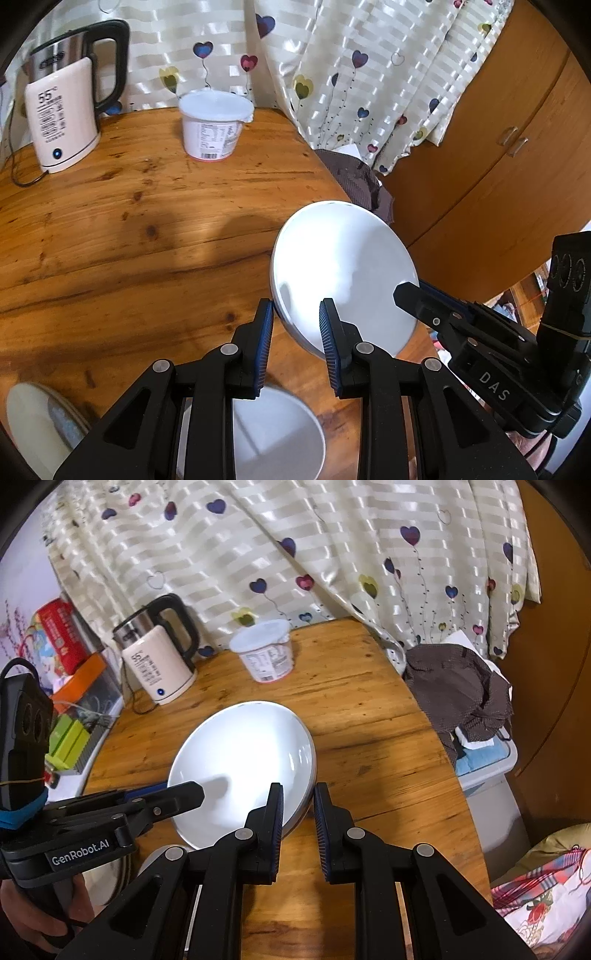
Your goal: Organize plates and bowls
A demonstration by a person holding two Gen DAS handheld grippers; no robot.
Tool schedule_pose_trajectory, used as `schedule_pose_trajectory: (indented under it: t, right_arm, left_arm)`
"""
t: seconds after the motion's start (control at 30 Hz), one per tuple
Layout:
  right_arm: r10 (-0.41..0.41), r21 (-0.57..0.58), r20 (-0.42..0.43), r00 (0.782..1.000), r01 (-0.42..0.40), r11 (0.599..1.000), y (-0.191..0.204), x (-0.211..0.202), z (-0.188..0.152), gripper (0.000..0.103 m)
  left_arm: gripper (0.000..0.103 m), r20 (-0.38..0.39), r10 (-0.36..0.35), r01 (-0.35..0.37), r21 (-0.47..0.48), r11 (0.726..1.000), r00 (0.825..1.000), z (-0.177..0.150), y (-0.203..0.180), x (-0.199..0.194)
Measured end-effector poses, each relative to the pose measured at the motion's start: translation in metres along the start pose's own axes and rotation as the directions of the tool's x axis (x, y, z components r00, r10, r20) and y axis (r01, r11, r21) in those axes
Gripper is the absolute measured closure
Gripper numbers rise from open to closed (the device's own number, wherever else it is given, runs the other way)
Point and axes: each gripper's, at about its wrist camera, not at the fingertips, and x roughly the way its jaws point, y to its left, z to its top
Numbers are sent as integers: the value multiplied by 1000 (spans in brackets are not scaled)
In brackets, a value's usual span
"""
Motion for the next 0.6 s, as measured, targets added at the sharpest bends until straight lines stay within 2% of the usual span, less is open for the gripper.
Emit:
schedule_pose_trajectory:
  t: [0.6]
  right_arm:
    - [48, -70, 3, 999, -47, 996, 50, -24, -23, 86]
  left_arm:
    - [76, 40, 32, -30, -51, 998, 999, -40, 23, -48]
